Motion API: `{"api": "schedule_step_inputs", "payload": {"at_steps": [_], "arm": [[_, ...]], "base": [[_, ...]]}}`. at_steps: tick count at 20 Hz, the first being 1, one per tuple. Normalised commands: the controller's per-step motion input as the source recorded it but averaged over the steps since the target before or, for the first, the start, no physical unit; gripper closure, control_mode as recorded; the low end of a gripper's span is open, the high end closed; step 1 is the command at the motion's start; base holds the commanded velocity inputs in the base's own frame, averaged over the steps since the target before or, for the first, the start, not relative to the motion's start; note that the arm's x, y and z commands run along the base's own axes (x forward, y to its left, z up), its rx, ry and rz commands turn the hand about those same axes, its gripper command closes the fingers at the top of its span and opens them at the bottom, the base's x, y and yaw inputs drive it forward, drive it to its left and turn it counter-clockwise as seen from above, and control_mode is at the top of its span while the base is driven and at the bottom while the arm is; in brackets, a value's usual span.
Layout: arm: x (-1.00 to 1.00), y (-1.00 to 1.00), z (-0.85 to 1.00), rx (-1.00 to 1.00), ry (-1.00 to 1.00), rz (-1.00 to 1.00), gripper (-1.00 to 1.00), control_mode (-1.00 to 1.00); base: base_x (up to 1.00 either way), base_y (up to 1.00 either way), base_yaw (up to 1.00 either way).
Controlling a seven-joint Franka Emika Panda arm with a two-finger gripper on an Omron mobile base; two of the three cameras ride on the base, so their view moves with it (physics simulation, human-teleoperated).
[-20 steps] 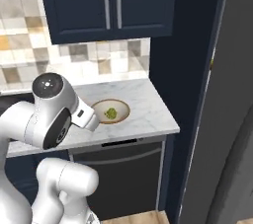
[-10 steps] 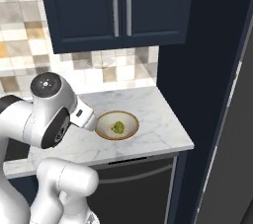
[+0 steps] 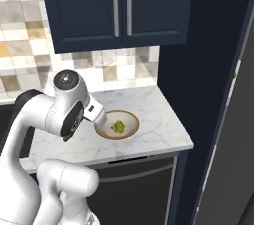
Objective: Take the squash, broccoli, and lemon from the freezer and place them in the bowl on the counter.
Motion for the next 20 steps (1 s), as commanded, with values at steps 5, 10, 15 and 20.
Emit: {"api": "schedule_step_inputs", "payload": {"at_steps": [5,10,15,20], "arm": [[0.71,-0.01,-0.64,0.00,0.08,0.00,1.00,-1.00],[0.81,-0.03,-0.50,0.00,0.11,0.00,1.00,-1.00],[0.54,-0.08,-0.10,0.01,0.07,0.00,1.00,-1.00],[0.55,0.00,-0.04,0.00,0.07,0.00,1.00,-1.00]], "base": [[0.00,0.00,0.00],[0.00,0.00,0.00],[0.00,0.00,0.00],[0.00,0.00,0.00]]}}
